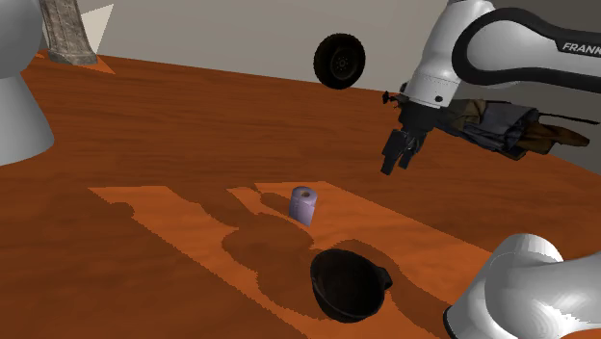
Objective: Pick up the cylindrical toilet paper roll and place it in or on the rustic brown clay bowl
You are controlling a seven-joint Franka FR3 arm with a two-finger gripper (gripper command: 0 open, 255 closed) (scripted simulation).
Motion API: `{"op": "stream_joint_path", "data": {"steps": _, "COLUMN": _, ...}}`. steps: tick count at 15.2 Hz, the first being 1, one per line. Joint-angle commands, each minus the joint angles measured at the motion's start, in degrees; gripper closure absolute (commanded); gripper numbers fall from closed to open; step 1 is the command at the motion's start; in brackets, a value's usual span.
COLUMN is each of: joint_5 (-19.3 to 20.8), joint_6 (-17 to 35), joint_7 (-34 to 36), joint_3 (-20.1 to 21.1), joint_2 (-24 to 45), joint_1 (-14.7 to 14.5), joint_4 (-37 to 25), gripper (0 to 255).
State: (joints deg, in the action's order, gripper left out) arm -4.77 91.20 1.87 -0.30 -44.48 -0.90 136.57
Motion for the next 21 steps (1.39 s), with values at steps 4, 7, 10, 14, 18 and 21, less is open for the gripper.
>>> {"op": "stream_joint_path", "data": {"steps": 4, "joint_5": 0.07, "joint_6": 5.92, "joint_7": -0.16, "joint_3": 0.85, "joint_2": 4.62, "joint_1": -0.34, "joint_4": 1.08, "gripper": 0}}
{"op": "stream_joint_path", "data": {"steps": 7, "joint_5": 0.23, "joint_6": 11.67, "joint_7": -0.24, "joint_3": 1.68, "joint_2": 9.82, "joint_1": -0.62, "joint_4": 1.42, "gripper": 0}}
{"op": "stream_joint_path", "data": {"steps": 10, "joint_5": 0.52, "joint_6": 17.15, "joint_7": -0.22, "joint_3": 2.5, "joint_2": 15.51, "joint_1": -0.81, "joint_4": 1.01, "gripper": 0}}
{"op": "stream_joint_path", "data": {"steps": 14, "joint_5": 1.24, "joint_6": 23.88, "joint_7": 0.05, "joint_3": 3.51, "joint_2": 23.67, "joint_1": -1.02, "joint_4": -0.69, "gripper": 0}}
{"op": "stream_joint_path", "data": {"steps": 18, "joint_5": 2.42, "joint_6": 29.72, "joint_7": 0.62, "joint_3": 4.44, "joint_2": 32.25, "joint_1": -1.12, "joint_4": -3.67, "gripper": 0}}
{"op": "stream_joint_path", "data": {"steps": 21, "joint_5": 3.44, "joint_6": 32.88, "joint_7": 1.17, "joint_3": 4.91, "joint_2": 37.79, "joint_1": -1.21, "joint_4": -6.18, "gripper": 0}}
